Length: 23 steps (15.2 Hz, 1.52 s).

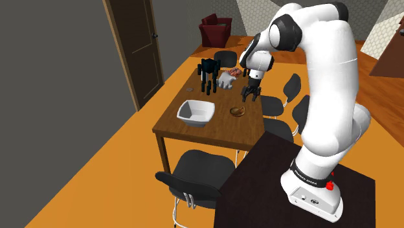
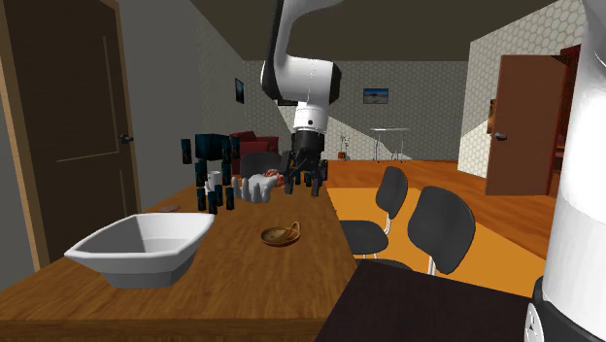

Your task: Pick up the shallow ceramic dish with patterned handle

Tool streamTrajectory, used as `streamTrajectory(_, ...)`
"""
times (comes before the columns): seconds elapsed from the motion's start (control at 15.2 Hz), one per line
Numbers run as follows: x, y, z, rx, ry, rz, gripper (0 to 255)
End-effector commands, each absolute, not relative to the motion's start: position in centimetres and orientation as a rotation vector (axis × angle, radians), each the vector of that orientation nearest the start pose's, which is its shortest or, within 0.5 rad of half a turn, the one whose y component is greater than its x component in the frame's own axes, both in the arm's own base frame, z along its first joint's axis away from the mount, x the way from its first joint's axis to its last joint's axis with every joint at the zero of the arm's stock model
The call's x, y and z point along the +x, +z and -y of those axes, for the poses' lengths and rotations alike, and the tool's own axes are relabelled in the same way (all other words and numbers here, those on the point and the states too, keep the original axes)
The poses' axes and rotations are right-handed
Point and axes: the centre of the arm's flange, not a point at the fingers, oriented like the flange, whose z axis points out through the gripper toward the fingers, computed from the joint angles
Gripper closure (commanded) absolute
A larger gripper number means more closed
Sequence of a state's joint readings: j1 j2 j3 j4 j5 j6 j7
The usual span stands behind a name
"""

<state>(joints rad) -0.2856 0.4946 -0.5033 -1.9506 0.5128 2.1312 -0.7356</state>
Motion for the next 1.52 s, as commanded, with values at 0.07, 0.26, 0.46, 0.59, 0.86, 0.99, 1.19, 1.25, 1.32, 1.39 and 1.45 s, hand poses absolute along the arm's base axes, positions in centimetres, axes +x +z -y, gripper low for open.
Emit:
streamTrajectory(0.07, 45.3, 20.6, 42.8, -2.796, 0.038, -0.518, 0)
streamTrajectory(0.26, 46.7, 17.8, 45.5, -2.767, 0.013, -0.528, 0)
streamTrajectory(0.46, 48.1, 15.0, 48.1, -2.737, -0.012, -0.538, 0)
streamTrajectory(0.59, 48.4, 13.9, 48.6, -2.731, -0.017, -0.539, 0)
streamTrajectory(0.86, 48.4, 11.8, 48.6, -2.731, -0.017, -0.539, 0)
streamTrajectory(0.99, 48.4, 10.7, 48.6, -2.731, -0.017, -0.539, 0)
streamTrajectory(1.19, 48.3, 10.4, 48.6, -2.731, -0.017, -0.539, 255)
streamTrajectory(1.25, 48.3, 10.4, 48.6, -2.732, -0.017, -0.539, 255)
streamTrajectory(1.32, 48.3, 10.4, 48.5, -2.731, -0.017, -0.539, 255)
streamTrajectory(1.39, 48.3, 10.4, 48.5, -2.732, -0.017, -0.539, 255)
streamTrajectory(1.45, 48.3, 10.4, 48.5, -2.732, -0.017, -0.539, 255)
